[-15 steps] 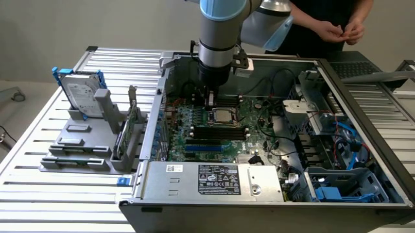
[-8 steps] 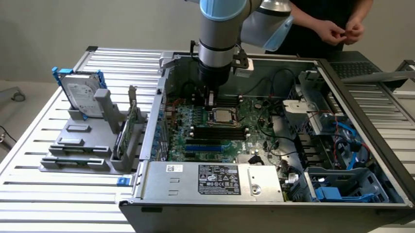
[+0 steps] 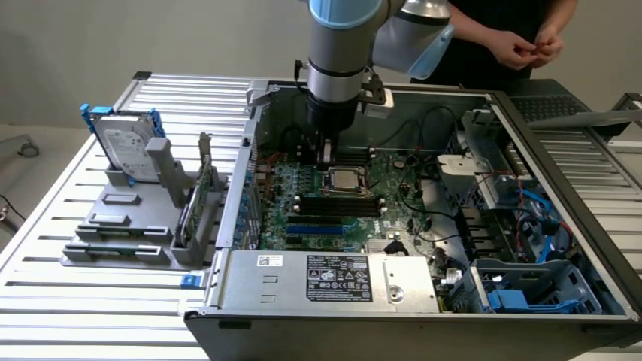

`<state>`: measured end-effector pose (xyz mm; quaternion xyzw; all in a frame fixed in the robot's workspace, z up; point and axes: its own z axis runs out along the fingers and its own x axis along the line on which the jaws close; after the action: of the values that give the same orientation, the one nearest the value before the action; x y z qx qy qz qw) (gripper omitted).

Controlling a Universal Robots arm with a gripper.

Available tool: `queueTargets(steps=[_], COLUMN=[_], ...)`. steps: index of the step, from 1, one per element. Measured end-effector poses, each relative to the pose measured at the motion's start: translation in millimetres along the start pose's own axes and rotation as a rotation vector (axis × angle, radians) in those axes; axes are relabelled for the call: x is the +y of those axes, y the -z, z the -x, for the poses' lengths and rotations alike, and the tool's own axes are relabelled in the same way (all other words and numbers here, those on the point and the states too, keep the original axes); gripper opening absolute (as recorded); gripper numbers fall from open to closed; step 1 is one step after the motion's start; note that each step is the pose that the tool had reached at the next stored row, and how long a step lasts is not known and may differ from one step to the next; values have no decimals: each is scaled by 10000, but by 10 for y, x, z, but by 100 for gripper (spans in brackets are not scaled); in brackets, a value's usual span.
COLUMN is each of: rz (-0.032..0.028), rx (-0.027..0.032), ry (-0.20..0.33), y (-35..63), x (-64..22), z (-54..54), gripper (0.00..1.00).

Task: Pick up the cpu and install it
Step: 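Close the cpu cover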

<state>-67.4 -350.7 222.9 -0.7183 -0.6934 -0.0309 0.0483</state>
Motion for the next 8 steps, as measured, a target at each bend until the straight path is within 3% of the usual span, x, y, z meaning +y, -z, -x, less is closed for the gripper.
queueTargets(steps=[8], rz=[-1], rx=[1], ry=[0], y=[120], x=[53], z=[67], gripper=[11])
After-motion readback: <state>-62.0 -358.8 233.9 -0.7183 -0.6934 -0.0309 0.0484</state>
